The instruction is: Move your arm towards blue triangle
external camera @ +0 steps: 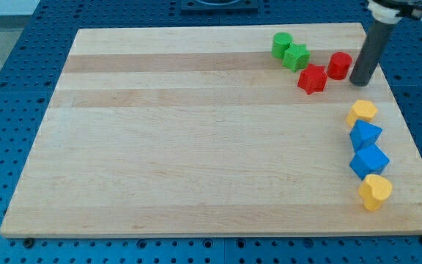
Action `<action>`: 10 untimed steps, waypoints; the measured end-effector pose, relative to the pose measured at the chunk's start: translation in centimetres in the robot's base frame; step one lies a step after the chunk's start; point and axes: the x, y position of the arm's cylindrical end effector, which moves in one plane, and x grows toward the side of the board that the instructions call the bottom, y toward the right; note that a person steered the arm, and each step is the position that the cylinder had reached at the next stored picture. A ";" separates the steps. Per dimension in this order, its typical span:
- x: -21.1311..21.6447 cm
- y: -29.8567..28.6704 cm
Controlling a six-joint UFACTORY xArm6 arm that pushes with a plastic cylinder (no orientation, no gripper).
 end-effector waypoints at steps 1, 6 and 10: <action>-2.2 0.0; -0.9 -1.0; 10.0 3.1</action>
